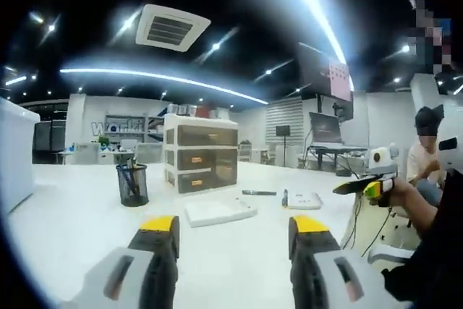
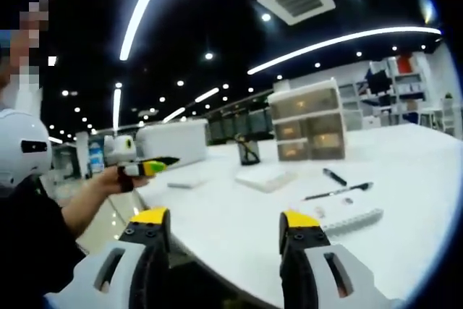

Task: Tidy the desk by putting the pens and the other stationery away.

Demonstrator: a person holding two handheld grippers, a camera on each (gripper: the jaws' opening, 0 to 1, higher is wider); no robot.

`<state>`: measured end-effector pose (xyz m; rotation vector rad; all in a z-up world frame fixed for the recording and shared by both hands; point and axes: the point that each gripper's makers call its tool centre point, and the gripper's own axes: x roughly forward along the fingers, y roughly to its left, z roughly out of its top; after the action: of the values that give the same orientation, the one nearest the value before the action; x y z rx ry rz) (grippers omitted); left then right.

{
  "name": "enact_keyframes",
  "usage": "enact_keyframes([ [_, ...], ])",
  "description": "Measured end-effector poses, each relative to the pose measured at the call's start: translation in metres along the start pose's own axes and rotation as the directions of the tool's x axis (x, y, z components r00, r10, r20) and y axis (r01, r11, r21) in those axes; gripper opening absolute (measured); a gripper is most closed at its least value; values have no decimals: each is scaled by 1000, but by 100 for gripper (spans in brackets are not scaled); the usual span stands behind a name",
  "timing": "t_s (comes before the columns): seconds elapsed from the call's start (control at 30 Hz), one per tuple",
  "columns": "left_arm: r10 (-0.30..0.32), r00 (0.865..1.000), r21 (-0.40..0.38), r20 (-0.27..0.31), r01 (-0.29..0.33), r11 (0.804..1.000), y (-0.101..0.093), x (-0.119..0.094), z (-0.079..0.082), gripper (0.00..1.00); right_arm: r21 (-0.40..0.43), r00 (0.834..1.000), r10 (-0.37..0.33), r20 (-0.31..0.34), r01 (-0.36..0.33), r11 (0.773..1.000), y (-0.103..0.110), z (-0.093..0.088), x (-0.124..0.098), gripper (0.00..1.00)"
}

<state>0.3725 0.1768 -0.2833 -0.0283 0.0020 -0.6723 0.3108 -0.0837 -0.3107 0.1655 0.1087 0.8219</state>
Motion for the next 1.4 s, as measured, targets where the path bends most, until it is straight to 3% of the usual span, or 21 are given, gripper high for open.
enact_keyframes([
  [0.43, -15, 999, -17, -45, 14, 1000, -20, -21, -16, 61, -18, 1000, -15, -27, 14, 1000, -5, -1, -2, 57],
  [0.67, -13, 999, -10, -39, 13, 1000, -22, -26, -17, 61, -70, 996, -27, -90, 21, 997, -14, 2, -3, 57],
  [0.87, -8, 999, -16, -36, 7, 1000, -21, -32, -18, 61, -104, 990, -40, -135, 26, 994, -24, 14, -6, 58],
  [1.0, -6, 999, -13, -38, 6, 1000, -21, -36, -18, 62, -136, 988, -72, -135, 54, 989, -36, 30, -9, 56],
  [1.13, 5, 999, -4, -37, -5, 1000, -19, -42, -17, 62, -198, 977, -114, -181, 77, 977, -49, 40, -12, 56],
  [1.3, 10, 999, -2, -36, -10, 1000, -19, -45, -18, 61, -218, 962, -114, -248, 59, 974, -58, 46, -7, 56],
  [1.4, 8, 999, 2, -40, -8, 1000, -20, -47, -19, 61, -252, 944, -134, -302, 57, 966, -67, 43, -4, 56],
])
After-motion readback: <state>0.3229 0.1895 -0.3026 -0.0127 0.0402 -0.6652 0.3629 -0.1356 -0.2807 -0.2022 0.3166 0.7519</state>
